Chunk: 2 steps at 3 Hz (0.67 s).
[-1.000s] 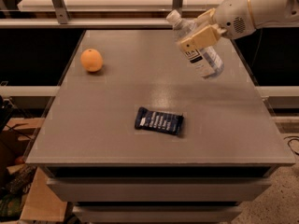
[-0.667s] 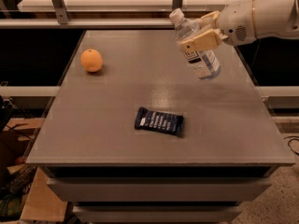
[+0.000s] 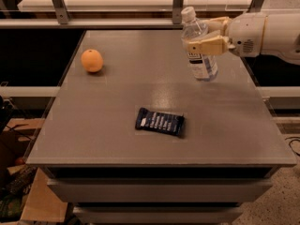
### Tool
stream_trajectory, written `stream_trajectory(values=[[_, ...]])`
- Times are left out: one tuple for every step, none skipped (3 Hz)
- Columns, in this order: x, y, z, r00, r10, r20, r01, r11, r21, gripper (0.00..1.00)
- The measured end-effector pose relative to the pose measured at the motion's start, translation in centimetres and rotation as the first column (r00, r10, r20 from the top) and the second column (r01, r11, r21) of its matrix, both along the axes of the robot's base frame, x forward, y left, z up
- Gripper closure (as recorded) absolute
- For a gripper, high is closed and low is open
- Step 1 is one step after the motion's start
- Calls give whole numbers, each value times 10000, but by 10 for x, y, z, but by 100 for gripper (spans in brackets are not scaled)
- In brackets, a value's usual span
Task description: Place blue plastic bottle upright
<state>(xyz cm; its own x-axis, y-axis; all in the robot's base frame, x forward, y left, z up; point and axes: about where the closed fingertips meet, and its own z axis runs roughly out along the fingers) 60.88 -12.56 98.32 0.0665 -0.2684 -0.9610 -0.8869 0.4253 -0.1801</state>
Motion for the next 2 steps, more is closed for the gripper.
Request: stream_trajectory(values=[[0,-7,0,9994,58,353,-90,9960,890,100],[0,-11,-2,9986,61,534,-144,9877,1557,100]])
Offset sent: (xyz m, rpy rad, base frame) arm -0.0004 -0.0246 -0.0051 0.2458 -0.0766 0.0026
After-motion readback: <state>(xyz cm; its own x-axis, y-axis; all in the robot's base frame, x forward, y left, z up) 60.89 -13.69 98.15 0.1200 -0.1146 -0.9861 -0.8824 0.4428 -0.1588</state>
